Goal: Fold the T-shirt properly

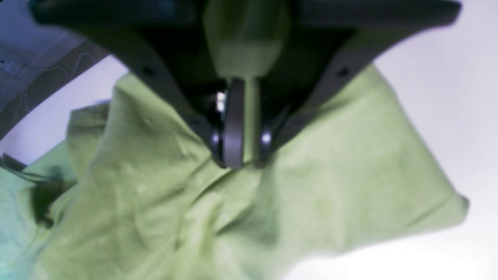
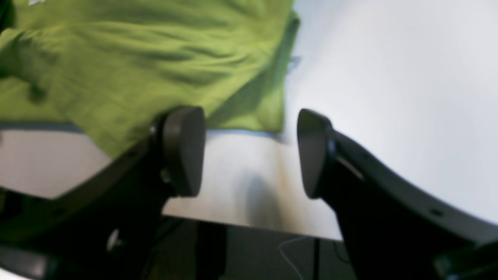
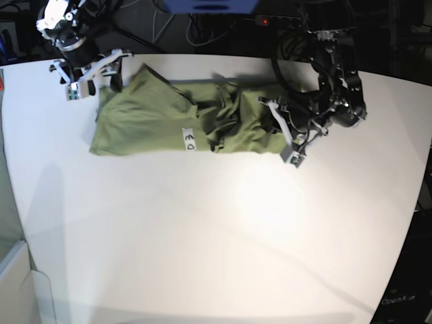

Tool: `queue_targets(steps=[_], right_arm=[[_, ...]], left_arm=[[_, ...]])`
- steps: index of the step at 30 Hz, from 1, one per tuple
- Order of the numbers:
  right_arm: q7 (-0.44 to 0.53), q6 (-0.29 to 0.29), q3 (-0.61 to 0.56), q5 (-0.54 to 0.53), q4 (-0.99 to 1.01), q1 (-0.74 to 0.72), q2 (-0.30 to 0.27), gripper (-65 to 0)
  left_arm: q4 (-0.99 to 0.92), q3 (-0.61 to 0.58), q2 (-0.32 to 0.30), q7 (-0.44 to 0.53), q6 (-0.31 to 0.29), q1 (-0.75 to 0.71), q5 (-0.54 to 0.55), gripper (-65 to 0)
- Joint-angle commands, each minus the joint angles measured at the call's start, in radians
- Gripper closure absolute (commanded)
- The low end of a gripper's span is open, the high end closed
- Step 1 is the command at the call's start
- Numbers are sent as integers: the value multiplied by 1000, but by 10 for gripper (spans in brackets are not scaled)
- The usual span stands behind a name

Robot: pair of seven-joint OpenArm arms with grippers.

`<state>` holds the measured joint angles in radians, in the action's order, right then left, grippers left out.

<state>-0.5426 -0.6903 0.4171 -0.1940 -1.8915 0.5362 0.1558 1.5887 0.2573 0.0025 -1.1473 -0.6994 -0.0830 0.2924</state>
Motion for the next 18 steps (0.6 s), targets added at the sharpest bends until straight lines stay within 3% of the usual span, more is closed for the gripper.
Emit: queue_targets(steps=[1,6,12,18], right_arm=[[17,-8,-14,-19,-9,12,1,-366],[17,-8,-56,-19,4,19,1,-355],[9,-8,-57,-19,4,19,1,-257],[11,-8,-71,-19,68,19,1,-254]], left_arm=[[19,0,-2,11,1,15,14,-43],[17,0,-2,8,1,21,14,-43],[17,0,0,10,1,21,14,-43],[17,0,1,6,1,32,14,-43]])
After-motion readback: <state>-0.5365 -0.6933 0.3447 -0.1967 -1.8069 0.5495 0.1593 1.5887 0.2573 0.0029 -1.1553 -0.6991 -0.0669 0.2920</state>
